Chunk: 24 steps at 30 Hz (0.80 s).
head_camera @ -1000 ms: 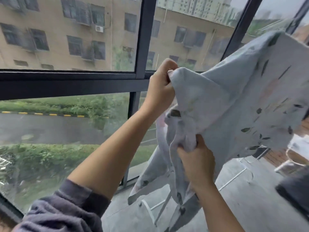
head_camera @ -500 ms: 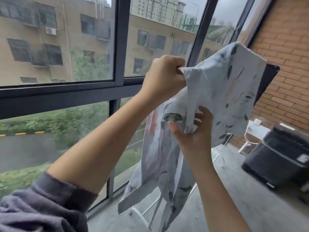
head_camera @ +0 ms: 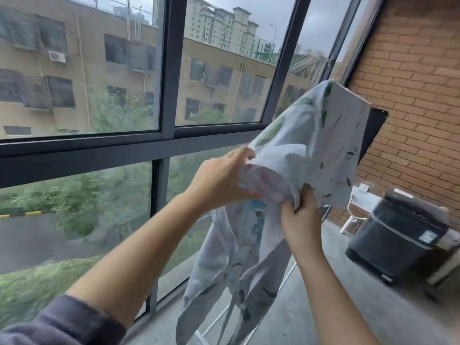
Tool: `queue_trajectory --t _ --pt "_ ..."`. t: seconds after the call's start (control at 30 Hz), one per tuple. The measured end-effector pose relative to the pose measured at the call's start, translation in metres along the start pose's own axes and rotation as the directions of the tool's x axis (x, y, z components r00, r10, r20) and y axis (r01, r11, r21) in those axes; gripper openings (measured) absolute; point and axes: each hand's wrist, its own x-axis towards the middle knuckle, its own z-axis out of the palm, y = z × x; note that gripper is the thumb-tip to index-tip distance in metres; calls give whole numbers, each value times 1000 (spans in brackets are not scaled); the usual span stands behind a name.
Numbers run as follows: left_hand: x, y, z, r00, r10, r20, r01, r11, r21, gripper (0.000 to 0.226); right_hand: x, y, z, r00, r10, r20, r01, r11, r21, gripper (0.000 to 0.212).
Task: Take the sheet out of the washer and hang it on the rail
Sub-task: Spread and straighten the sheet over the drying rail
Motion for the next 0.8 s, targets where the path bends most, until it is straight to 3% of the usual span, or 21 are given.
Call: queue_trajectory --t 0.13,0.2,0.3,0.37,0.47,0.53,0.6,0.67,0.8 --pt "-8 -10 46 994 -59 -94 76 978 196 99 -1 1 -9 997 -64 -40 68 993 98 15" --pt "-4 -14 58 979 -137 -148 163 971 176 88 1 1 -14 995 -79 -65 85 991 102 7" --pt "2 -16 58 924 -295 -245 253 949 -187 38 7 0 -23 985 -123 -123 129 991 38 6" --pt "12 -11 48 877 -410 -251 269 851 -450 26 14 1 -29 976 -171 -133 167 985 -38 13" --pt "41 -8 19 805 -517 -291 252 743 -620 12 20 -1 -31 988 -153 21 154 964 -216 30" --pt "64 -11 -3 801 -488 -347 237 791 -564 7 20 -4 -29 981 -47 188 120 908 -400 34" --pt "79 -15 -23 826 -440 -352 283 865 -415 17 19 -2 -27 970 36 242 107 827 -551 28" --pt "86 -17 -40 844 -434 -314 333 884 -327 25 23 -1 -31 986 -14 167 107 817 -567 16" --pt "96 -16 -64 863 -453 -223 376 872 -314 17 57 -20 -52 966 -258 -20 222 866 -449 7"
